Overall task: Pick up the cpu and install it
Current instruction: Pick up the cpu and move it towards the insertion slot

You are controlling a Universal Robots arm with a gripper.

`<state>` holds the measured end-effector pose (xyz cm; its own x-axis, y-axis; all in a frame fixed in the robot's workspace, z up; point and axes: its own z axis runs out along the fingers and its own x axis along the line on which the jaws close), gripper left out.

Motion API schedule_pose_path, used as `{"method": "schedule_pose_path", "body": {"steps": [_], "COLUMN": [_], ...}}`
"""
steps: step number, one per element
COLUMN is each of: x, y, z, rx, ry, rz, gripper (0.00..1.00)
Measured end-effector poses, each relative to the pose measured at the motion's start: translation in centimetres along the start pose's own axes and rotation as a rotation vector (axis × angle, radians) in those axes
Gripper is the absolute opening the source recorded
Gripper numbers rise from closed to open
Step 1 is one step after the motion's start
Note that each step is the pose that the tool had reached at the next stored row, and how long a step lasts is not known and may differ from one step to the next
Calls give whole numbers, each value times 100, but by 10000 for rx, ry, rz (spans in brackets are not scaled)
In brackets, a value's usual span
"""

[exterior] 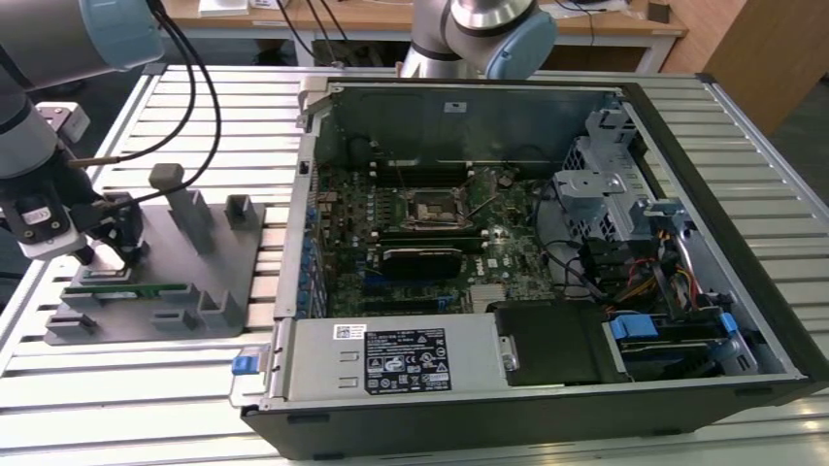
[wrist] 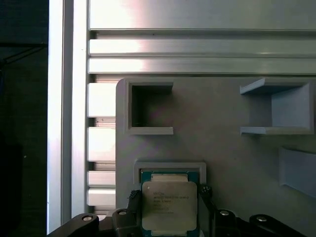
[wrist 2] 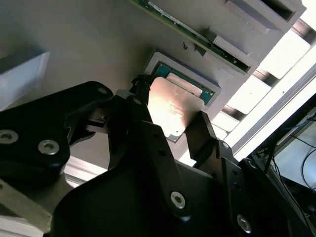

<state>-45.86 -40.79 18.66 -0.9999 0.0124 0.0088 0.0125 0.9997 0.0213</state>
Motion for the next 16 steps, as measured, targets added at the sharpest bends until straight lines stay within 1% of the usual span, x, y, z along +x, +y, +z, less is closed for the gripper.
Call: {"method": "schedule_pose_path", "body": {"steps": [4, 5, 7, 10, 12, 14, 15, 16], "x": [-1, 2, 12, 34, 35, 36, 37, 37], "y": [-1, -1, 0, -1, -2, -1, -1, -1], "z": [6, 7, 8, 8, 13, 16, 15, 15], "rx": [0, 0, -2, -3, -4, -3, -2, -1], "ry": [-7, -22, -72, -168, -194, -199, -197, -197], "rz": [5, 4, 4, 2, -1, 0, 1, 1], "gripper": [55, 61, 61, 61, 61, 61, 60, 54]}}
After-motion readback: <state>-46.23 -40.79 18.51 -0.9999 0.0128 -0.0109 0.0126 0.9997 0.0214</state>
